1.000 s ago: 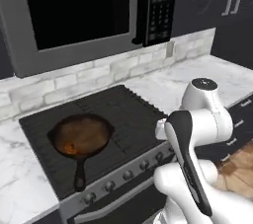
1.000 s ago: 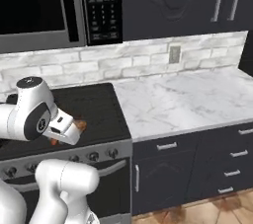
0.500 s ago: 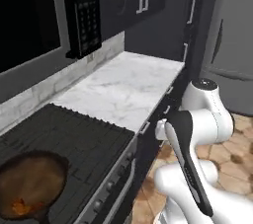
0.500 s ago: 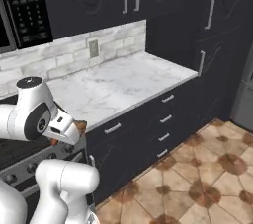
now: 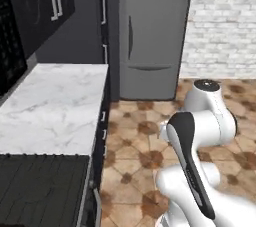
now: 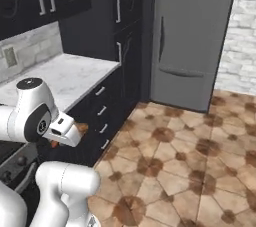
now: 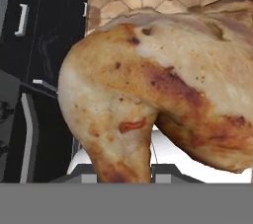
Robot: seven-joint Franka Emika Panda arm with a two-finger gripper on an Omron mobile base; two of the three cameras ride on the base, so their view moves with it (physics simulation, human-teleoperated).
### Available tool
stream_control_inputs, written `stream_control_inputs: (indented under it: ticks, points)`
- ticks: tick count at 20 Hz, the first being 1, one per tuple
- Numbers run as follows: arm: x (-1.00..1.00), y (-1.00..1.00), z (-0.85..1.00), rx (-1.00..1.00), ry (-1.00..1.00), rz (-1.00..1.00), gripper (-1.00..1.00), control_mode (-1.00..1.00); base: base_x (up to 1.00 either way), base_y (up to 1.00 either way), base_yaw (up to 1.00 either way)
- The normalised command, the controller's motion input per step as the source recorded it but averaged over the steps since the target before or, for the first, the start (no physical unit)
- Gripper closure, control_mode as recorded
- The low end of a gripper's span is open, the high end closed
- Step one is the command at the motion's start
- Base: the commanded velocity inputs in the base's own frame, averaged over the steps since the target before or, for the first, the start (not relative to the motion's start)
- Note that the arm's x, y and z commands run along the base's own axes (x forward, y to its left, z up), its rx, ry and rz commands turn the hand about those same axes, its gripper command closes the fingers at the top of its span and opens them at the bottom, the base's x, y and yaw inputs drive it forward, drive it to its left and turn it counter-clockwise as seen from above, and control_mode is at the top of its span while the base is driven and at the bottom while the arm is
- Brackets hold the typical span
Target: Take the chicken drumsticks from the pan and place one on each plate on the dining counter.
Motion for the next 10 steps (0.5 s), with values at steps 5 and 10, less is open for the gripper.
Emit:
stream_control_inputs:
  ticks: [5,10]
  points:
    - [0.0,0.0,0.0,0.0,0.0,0.0,1.0,1.0,0.07,-0.43,-0.69]
    - [0.0,0.0,0.0,0.0,0.0,0.0,1.0,1.0,0.25,-0.43,-0.69]
